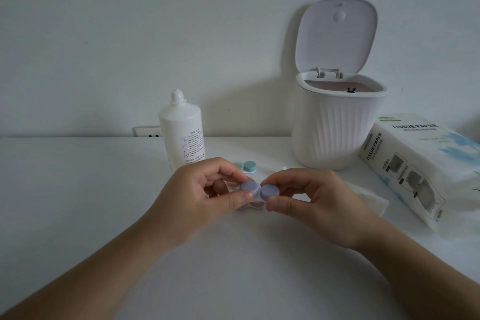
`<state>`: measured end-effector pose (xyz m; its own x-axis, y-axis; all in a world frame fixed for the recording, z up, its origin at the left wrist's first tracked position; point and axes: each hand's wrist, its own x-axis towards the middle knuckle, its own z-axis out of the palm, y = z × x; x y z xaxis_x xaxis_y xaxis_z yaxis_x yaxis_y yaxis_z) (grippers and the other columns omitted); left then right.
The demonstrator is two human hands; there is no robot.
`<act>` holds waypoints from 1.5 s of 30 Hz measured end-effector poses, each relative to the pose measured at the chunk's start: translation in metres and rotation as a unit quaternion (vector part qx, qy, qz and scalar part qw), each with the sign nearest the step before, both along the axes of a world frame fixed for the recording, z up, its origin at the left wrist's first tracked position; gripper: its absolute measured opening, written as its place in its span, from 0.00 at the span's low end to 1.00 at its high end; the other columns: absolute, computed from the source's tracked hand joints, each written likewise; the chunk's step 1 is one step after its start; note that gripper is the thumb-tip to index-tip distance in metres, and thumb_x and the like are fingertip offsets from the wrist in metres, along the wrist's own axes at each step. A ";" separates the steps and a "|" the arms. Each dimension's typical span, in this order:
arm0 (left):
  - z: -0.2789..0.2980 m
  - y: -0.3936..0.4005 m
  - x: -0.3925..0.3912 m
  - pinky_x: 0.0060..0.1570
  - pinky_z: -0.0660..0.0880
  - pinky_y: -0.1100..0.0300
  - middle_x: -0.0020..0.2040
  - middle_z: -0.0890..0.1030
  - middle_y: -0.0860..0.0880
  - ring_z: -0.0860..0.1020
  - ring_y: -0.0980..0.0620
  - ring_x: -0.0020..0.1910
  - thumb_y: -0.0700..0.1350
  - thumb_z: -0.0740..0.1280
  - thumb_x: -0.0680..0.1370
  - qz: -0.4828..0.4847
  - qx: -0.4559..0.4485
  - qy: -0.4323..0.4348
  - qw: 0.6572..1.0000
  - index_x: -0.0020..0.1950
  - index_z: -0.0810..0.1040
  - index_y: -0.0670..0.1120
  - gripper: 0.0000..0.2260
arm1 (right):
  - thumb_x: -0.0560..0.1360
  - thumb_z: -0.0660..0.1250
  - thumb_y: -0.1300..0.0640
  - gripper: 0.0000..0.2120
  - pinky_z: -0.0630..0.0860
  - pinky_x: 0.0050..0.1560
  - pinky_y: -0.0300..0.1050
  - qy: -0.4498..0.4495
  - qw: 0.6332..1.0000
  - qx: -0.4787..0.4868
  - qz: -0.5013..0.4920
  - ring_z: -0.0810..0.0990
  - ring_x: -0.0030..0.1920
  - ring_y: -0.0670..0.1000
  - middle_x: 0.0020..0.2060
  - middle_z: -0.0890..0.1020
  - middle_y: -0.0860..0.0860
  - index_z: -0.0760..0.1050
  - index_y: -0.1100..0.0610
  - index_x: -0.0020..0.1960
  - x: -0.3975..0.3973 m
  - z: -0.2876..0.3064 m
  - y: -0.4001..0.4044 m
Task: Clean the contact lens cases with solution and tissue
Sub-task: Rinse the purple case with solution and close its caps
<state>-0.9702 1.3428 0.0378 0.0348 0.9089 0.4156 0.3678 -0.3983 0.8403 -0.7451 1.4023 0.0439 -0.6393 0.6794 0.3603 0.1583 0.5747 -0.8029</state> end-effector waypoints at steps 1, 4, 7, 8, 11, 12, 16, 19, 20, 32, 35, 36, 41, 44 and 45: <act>0.000 0.000 0.000 0.33 0.72 0.58 0.35 0.82 0.45 0.74 0.50 0.31 0.46 0.78 0.71 0.006 0.007 0.014 1.000 0.46 0.85 0.53 0.06 | 0.72 0.74 0.46 0.09 0.75 0.46 0.28 0.003 1.000 0.000 0.002 0.82 0.41 0.38 0.44 0.86 0.39 0.82 0.34 0.50 0.000 0.000 0.000; 0.001 -0.002 -0.001 0.35 0.74 0.51 0.36 0.83 0.50 0.77 0.46 0.34 0.51 0.77 0.73 0.008 0.028 0.059 0.998 0.49 0.85 0.55 0.06 | 0.72 0.74 0.48 0.10 0.76 0.46 0.29 0.015 1.000 -0.002 0.004 0.83 0.41 0.38 0.43 0.86 0.39 0.82 0.34 0.50 -0.001 -0.001 0.000; 0.000 -0.002 -0.002 0.36 0.76 0.52 0.39 0.83 0.58 0.78 0.47 0.34 0.54 0.73 0.74 -0.006 0.033 0.087 0.996 0.52 0.84 0.58 0.08 | 0.72 0.73 0.44 0.08 0.78 0.47 0.32 0.020 1.000 -0.013 0.005 0.84 0.42 0.42 0.43 0.87 0.41 0.82 0.37 0.50 -0.001 0.000 0.000; 0.000 -0.002 -0.002 0.37 0.76 0.51 0.40 0.83 0.58 0.78 0.46 0.35 0.54 0.72 0.75 -0.009 0.028 0.092 0.995 0.53 0.84 0.58 0.08 | 0.72 0.73 0.44 0.08 0.78 0.47 0.33 0.020 1.000 -0.014 0.005 0.84 0.42 0.43 0.43 0.87 0.42 0.83 0.37 0.50 -0.001 0.000 0.000; 0.000 -0.001 -0.002 0.39 0.77 0.49 0.47 0.85 0.55 0.80 0.47 0.39 0.53 0.72 0.75 -0.018 0.018 0.092 0.995 0.55 0.83 0.59 0.09 | 0.73 0.74 0.49 0.07 0.78 0.48 0.35 0.020 1.000 -0.014 0.004 0.85 0.43 0.47 0.42 0.87 0.43 0.83 0.39 0.50 -0.001 0.001 0.000; 0.000 -0.001 -0.002 0.39 0.77 0.50 0.50 0.85 0.55 0.81 0.49 0.42 0.51 0.73 0.75 -0.022 0.018 0.087 0.996 0.55 0.83 0.59 0.09 | 0.74 0.75 0.51 0.08 0.78 0.48 0.35 0.021 1.000 -0.014 0.004 0.85 0.43 0.47 0.42 0.87 0.43 0.83 0.40 0.50 -0.001 0.001 0.000; -0.001 0.002 -0.002 0.37 0.76 0.58 0.53 0.83 0.55 0.80 0.52 0.41 0.48 0.77 0.71 -0.004 0.050 0.074 0.996 0.51 0.84 0.56 0.10 | 0.74 0.73 0.52 0.07 0.79 0.49 0.38 0.018 1.000 -0.020 0.001 0.85 0.44 0.48 0.42 0.87 0.44 0.83 0.44 0.51 -0.001 0.001 -0.001; -0.001 0.004 -0.001 0.37 0.74 0.63 0.48 0.82 0.54 0.75 0.54 0.36 0.47 0.78 0.71 0.006 0.054 0.074 0.996 0.49 0.84 0.57 0.10 | 0.73 0.74 0.52 0.06 0.79 0.49 0.37 0.019 1.000 -0.024 0.002 0.85 0.44 0.48 0.42 0.87 0.45 0.84 0.44 0.50 -0.001 0.001 -0.002; -0.002 0.004 -0.001 0.37 0.74 0.62 0.47 0.82 0.54 0.75 0.54 0.36 0.46 0.77 0.71 0.005 0.052 0.075 0.996 0.50 0.83 0.57 0.10 | 0.73 0.74 0.51 0.06 0.79 0.49 0.37 0.021 0.999 -0.025 0.002 0.85 0.43 0.48 0.42 0.87 0.45 0.84 0.44 0.50 -0.001 0.001 -0.002; 0.000 0.001 0.001 0.34 0.72 0.60 0.46 0.85 0.48 0.72 0.54 0.30 0.43 0.77 0.70 0.002 0.078 0.036 0.996 0.46 0.86 0.49 0.06 | 0.74 0.74 0.53 0.07 0.79 0.48 0.36 0.021 0.999 -0.031 0.010 0.85 0.43 0.45 0.41 0.87 0.45 0.83 0.44 0.51 -0.001 0.001 -0.002; -0.001 0.001 0.001 0.33 0.72 0.60 0.46 0.85 0.48 0.72 0.54 0.30 0.43 0.77 0.70 0.008 0.085 0.036 0.996 0.46 0.85 0.49 0.06 | 0.74 0.74 0.52 0.07 0.79 0.48 0.36 0.030 0.999 -0.030 0.011 0.86 0.43 0.45 0.42 0.87 0.44 0.84 0.43 0.51 -0.002 0.002 -0.002; 0.000 0.001 0.000 0.33 0.72 0.60 0.46 0.85 0.49 0.72 0.54 0.30 0.43 0.77 0.70 0.008 0.085 0.035 0.996 0.46 0.85 0.50 0.07 | 0.74 0.74 0.52 0.07 0.79 0.48 0.37 0.033 0.999 -0.029 0.010 0.86 0.43 0.45 0.42 0.87 0.44 0.83 0.43 0.51 -0.002 0.002 -0.003; 0.000 0.001 0.000 0.34 0.71 0.63 0.47 0.85 0.50 0.72 0.56 0.30 0.43 0.77 0.71 0.006 0.088 0.037 0.995 0.47 0.85 0.50 0.07 | 0.74 0.73 0.51 0.07 0.81 0.49 0.48 0.038 0.999 -0.021 0.001 0.86 0.43 0.48 0.43 0.87 0.46 0.83 0.42 0.51 -0.002 0.001 -0.003; 0.001 0.001 -0.002 0.36 0.72 0.65 0.49 0.85 0.52 0.74 0.57 0.31 0.43 0.76 0.71 -0.002 0.086 0.050 0.995 0.48 0.85 0.51 0.07 | 0.75 0.74 0.53 0.07 0.81 0.49 0.47 0.038 0.999 -0.018 0.002 0.86 0.43 0.48 0.44 0.87 0.46 0.83 0.42 0.51 -0.002 0.002 -0.003; 0.000 0.001 -0.002 0.36 0.72 0.65 0.50 0.86 0.52 0.75 0.57 0.32 0.42 0.76 0.72 -0.004 0.085 0.054 0.995 0.48 0.85 0.51 0.07 | 0.75 0.74 0.54 0.08 0.81 0.49 0.47 0.039 0.999 -0.018 0.002 0.86 0.43 0.47 0.44 0.87 0.45 0.83 0.42 0.51 -0.002 0.002 -0.003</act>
<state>-0.9724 1.3433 0.0383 0.0939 0.8253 0.5568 0.4483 -0.5344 0.7166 -0.7472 1.3997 0.0457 -0.6129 0.6903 0.3846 0.0928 0.5463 -0.8324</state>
